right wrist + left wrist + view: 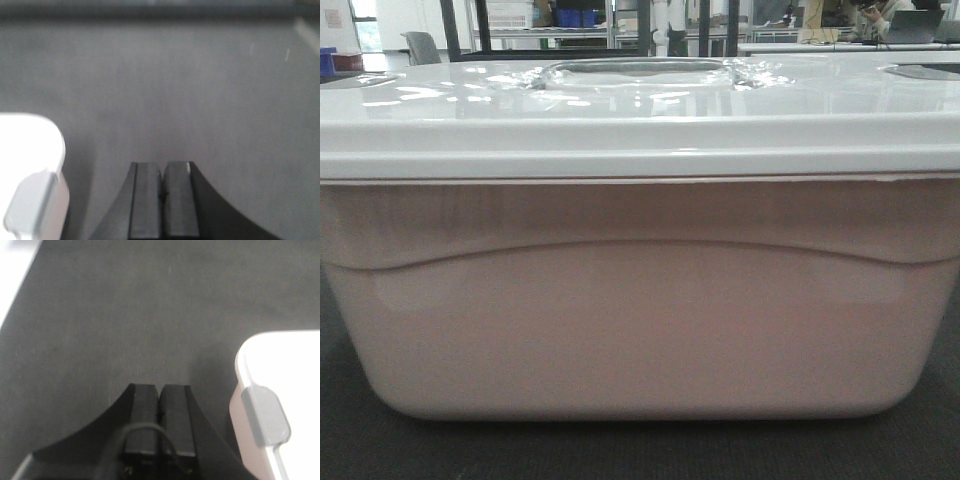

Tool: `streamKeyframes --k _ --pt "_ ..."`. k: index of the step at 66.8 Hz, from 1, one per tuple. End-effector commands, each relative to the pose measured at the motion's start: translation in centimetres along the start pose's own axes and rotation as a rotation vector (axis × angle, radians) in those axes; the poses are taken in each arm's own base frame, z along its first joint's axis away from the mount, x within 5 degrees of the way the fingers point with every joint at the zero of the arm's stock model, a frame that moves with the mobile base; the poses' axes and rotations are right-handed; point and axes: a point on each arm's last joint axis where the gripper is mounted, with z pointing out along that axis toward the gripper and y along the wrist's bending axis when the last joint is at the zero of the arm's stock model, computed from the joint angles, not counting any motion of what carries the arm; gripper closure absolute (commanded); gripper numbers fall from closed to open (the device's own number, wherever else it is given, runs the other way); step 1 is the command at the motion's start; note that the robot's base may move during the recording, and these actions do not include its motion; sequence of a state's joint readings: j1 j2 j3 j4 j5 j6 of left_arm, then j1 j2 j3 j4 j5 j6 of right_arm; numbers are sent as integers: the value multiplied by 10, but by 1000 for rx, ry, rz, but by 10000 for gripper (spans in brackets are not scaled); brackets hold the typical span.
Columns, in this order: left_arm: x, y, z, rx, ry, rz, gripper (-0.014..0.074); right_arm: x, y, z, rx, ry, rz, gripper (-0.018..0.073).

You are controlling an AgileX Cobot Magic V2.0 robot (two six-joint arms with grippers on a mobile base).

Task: Grab white bin and place on right shelf
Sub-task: 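Move both open grippers around the grey side clips of the bin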

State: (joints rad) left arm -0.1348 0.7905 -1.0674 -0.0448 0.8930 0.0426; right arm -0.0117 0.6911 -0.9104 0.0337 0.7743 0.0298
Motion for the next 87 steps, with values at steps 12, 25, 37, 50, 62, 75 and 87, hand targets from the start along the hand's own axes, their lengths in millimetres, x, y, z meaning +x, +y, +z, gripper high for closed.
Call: streamKeyframes --k 12,25,37,50,62,75,87 --pt "-10 1 52 18 202 -19 713 -7 -1 40 16 288 0 493" --pt "-6 -3 89 64 315 -67 713 -1 1 62 -5 402 28 493" --pt "1 -6 112 100 413 -108 713 1 3 72 -31 444 58 493" --pt "5 -6 122 104 463 -113 713 6 3 85 -33 514 66 491" --pt "6 -6 121 103 475 -110 713 12 6 101 -54 597 96 443" --pt "6 -4 122 81 477 -89 697 13 5 113 -53 597 104 145" --pt "7 -5 121 93 488 -99 463 12 6 113 -62 589 114 -34"
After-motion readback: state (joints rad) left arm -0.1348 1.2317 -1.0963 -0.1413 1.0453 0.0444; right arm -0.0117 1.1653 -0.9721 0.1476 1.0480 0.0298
